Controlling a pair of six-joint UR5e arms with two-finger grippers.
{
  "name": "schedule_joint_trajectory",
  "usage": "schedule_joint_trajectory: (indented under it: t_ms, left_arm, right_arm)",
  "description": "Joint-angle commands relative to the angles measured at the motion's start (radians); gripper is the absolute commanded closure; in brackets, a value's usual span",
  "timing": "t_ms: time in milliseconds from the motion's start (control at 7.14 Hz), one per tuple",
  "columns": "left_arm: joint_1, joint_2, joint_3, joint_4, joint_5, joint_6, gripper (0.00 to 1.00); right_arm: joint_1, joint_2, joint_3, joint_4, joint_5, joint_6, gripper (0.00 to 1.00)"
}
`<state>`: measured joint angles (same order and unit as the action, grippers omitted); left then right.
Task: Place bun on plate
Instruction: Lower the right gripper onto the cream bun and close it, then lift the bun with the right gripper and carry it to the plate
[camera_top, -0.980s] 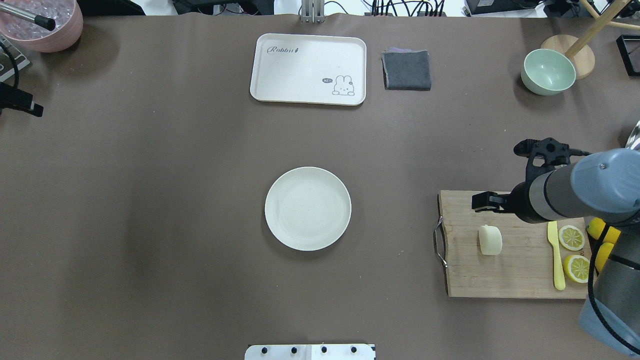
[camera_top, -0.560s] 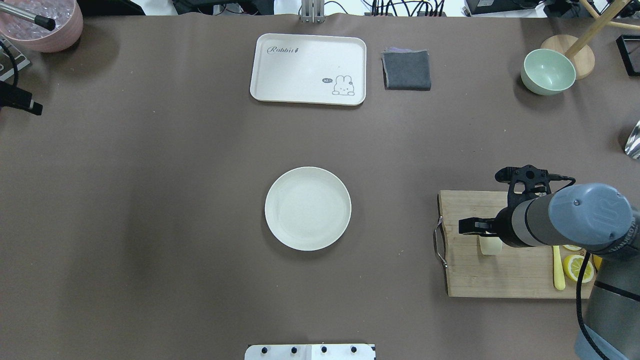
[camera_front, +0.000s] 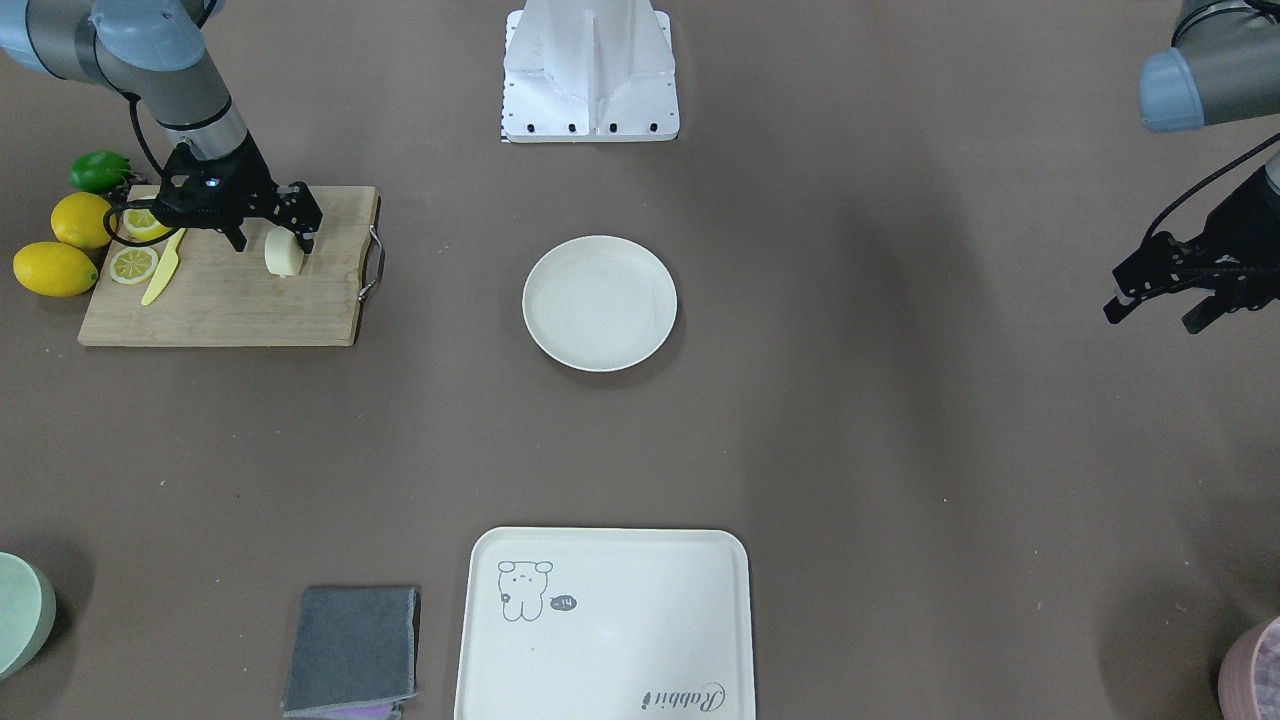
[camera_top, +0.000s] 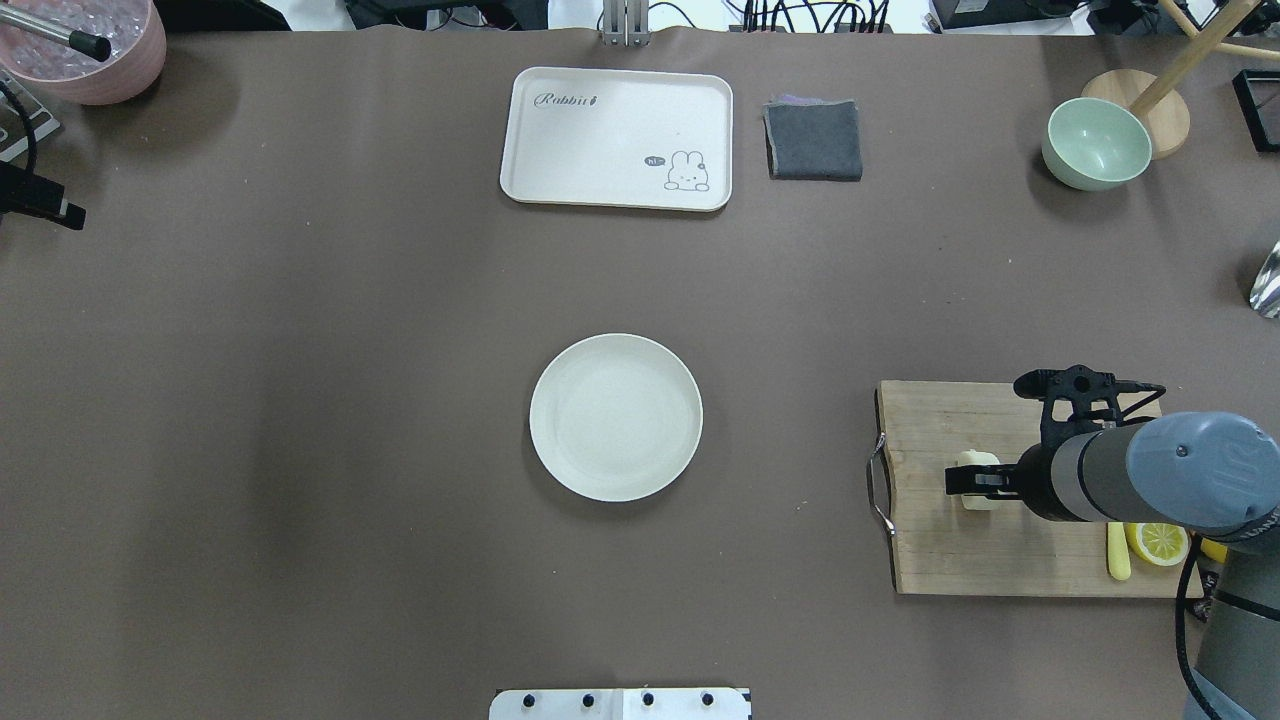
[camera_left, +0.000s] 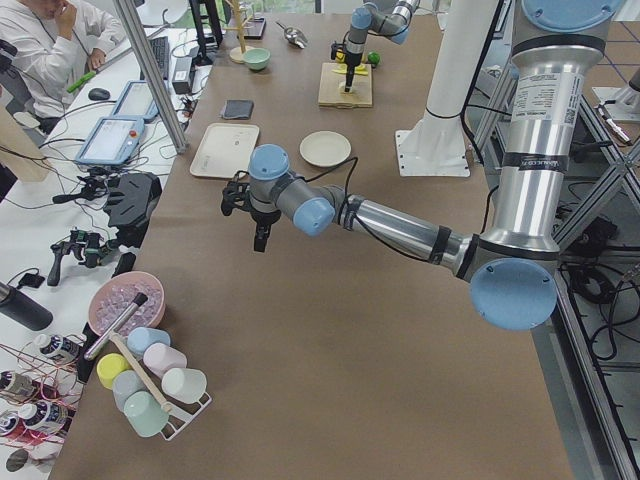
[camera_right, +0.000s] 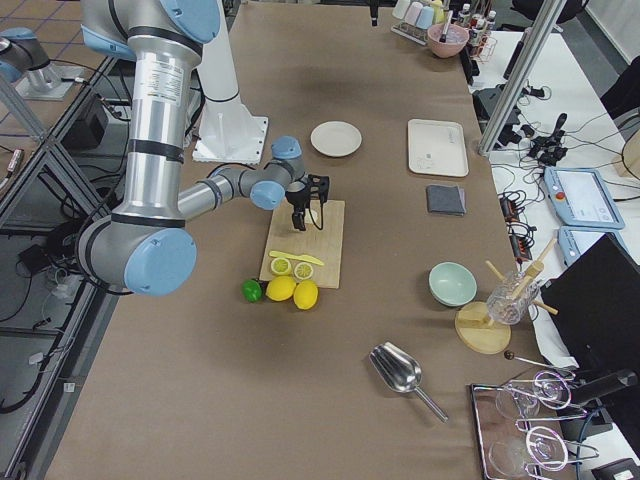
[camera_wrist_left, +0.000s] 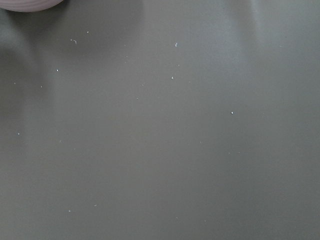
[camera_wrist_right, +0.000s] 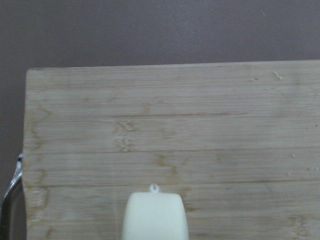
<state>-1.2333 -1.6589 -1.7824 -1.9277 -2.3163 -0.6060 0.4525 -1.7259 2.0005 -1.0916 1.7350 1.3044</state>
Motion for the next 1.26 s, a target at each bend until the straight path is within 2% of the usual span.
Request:
schedule_joint_trajectory:
  t_ms: [0,140,280,420,560,840,1120]
  left_arm:
    - [0.000,0.001,0.001,-0.001,0.000,0.002,0.02]
    - [0.000,0.001,0.001,-0.001,0.000,0.002,0.02]
    - [0.000,0.001,0.001,-0.001,0.000,0.002,0.02]
    - [0.000,0.001,0.001,-0.001,0.000,0.002,0.02]
    - [0.002,0.001,0.003,-0.001,0.000,0.002,0.02]
    - [0.000,-0.001,0.003,-0.001,-0.002,0.000,0.02]
    - [0.000,0.004,0.003,0.001,-0.002,-0.001,0.02]
  right_arm:
    - [-0.014,0.017,-0.006,-0.005,-0.012,-0.001,0.42]
    - [-0.011,0.020,0.003,-0.008,-0.008,-0.001,0.64]
    - [-0.008,0.023,0.020,-0.022,-0.002,-0.002,0.70]
    - [-0.003,0.076,0.044,-0.106,0.000,-0.002,0.70]
    - [-0.002,0.174,0.043,-0.220,-0.002,-0.002,0.70]
    - [-0.008,0.415,0.011,-0.443,-0.012,0.004,0.67]
    - [-0.009,0.671,-0.148,-0.493,-0.015,0.025,0.66]
